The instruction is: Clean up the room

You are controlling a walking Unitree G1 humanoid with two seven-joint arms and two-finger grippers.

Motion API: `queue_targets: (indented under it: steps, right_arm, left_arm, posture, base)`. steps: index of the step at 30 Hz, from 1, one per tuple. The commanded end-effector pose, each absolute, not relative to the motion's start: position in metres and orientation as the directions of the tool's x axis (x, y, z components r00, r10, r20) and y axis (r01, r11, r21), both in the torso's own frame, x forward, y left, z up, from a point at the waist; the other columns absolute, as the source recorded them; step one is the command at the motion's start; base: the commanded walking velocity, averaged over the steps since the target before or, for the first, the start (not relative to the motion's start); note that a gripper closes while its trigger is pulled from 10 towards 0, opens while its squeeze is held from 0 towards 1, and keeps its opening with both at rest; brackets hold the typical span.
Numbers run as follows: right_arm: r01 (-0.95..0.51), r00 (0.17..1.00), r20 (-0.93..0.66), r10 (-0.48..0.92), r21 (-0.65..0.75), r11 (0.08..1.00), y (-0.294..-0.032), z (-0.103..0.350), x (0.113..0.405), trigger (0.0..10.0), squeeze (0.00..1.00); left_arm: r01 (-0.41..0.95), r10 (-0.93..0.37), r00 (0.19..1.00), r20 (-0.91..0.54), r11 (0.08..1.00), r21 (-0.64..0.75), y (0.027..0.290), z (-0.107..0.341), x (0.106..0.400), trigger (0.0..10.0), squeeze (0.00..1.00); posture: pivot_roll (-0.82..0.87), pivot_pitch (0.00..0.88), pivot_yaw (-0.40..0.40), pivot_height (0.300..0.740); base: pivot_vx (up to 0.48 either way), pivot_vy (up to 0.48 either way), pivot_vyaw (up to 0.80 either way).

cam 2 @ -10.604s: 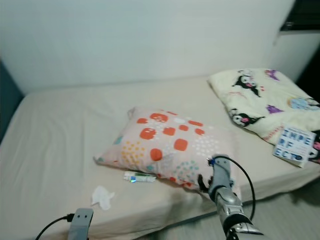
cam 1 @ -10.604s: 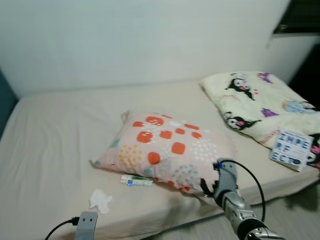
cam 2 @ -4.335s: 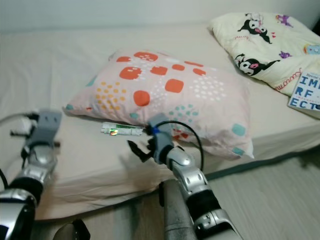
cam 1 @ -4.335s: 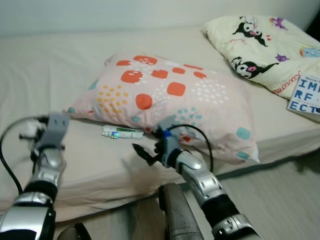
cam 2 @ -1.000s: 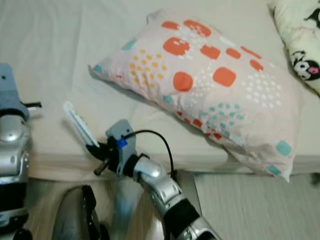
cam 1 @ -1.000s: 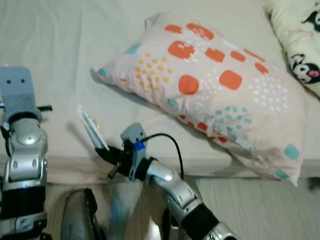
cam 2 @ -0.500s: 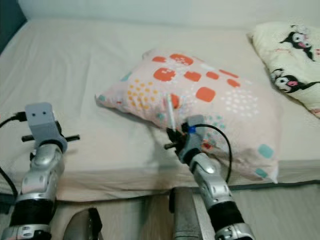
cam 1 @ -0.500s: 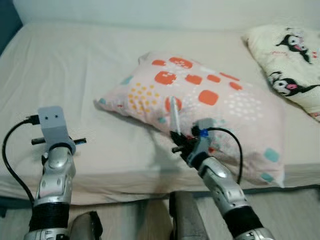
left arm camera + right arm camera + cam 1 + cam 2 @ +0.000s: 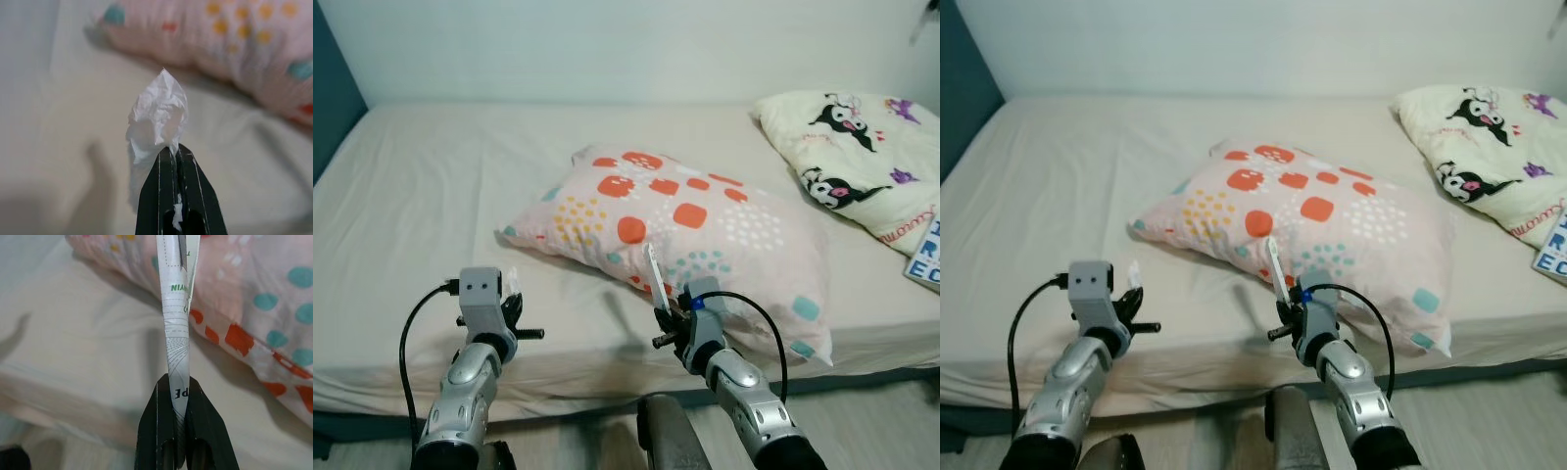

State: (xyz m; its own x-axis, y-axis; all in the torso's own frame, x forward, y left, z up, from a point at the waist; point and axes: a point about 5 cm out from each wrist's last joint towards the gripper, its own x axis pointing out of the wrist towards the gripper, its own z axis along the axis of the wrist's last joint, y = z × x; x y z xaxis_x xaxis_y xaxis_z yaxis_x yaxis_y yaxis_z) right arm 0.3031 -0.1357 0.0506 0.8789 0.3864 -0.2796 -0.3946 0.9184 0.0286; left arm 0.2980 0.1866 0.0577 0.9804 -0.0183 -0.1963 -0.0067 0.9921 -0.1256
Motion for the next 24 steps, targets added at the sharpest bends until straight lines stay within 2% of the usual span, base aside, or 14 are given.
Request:
queue_targets:
  steps: [1, 3, 6, 8, 13, 17, 19, 24]
  right_arm:
    - [-0.366, 0.881, -0.315, 0.353, 0.019, 0.93, -0.144, 0.04, 0.297, 0.0, 0.0]
    - [-0.341, 0.883, -0.34, 0.325, 0.014, 0.94, -0.149, 0.033, 0.293, 0.0, 0.0]
    - [-0.341, 0.883, -0.34, 0.325, 0.014, 0.94, -0.149, 0.033, 0.293, 0.0, 0.0]
    - [-0.322, 0.871, -0.391, 0.296, -0.002, 0.947, -0.153, 0.019, 0.286, 0.0, 0.0]
    - [-0.314, 0.857, -0.436, 0.274, -0.021, 0.949, -0.157, 0.008, 0.28, 0.0, 0.0]
    - [-0.314, 0.852, -0.449, 0.268, -0.029, 0.949, -0.156, 0.005, 0.279, 0.0, 0.0]
    - [-0.314, 0.85, -0.454, 0.265, -0.035, 0.949, -0.156, 0.003, 0.279, 0.0, 0.0]
    - [-0.25, 0.852, -0.491, 0.181, -0.078, 0.965, -0.174, -0.002, 0.279, 0.0, 0.0]
  left_arm:
    - [-0.014, -0.023, 0.965, -0.262, 0.99, -0.138, 0.187, 0.037, 0.287, 10.0, 0.0]
    - [-0.05, -0.013, 0.94, -0.341, 0.983, -0.176, 0.194, 0.015, 0.274, 10.0, 0.0]
    - [-0.05, -0.013, 0.94, -0.341, 0.983, -0.176, 0.194, 0.015, 0.274, 10.0, 0.0]
    - [-0.099, 0.004, 0.897, -0.441, 0.976, -0.191, 0.201, -0.009, 0.259, 10.0, 0.0]
    - [-0.142, 0.026, 0.847, -0.532, 0.974, -0.178, 0.207, -0.027, 0.245, 10.0, 0.0]
    - [-0.159, 0.046, 0.77, -0.636, 0.98, -0.122, 0.212, -0.048, 0.224, 10.0, 0.0]
    - [-0.163, 0.05, 0.758, -0.651, 0.98, -0.115, 0.212, -0.052, 0.219, 10.0, 0.0]
    - [-0.165, 0.074, 0.694, -0.716, 0.985, -0.058, 0.216, -0.066, 0.199, 10.0, 0.0]
  posture:
    - [-0.15, 0.095, -0.029, 0.64]
    - [-0.15, 0.096, -0.023, 0.65]
    - [-0.15, 0.096, -0.023, 0.65]
    - [-0.15, 0.096, -0.015, 0.66]
    - [-0.15, 0.097, -0.015, 0.67]
    - [-0.14, 0.094, -0.02, 0.685]
    - [-0.14, 0.093, -0.021, 0.69]
    - [-0.14, 0.085, -0.018, 0.71]
  base:
    - [0.0, 0.0, 0.0]
    - [0.0, 0.0, 0.0]
    - [0.0, 0.0, 0.0]
    - [0.0, 0.0, 0.0]
    - [0.0, 0.0, 0.0]
    - [-0.48, 0.0, 0.0]
    - [-0.48, 0.0, 0.0]
    - [0.0, 0.0, 0.0]
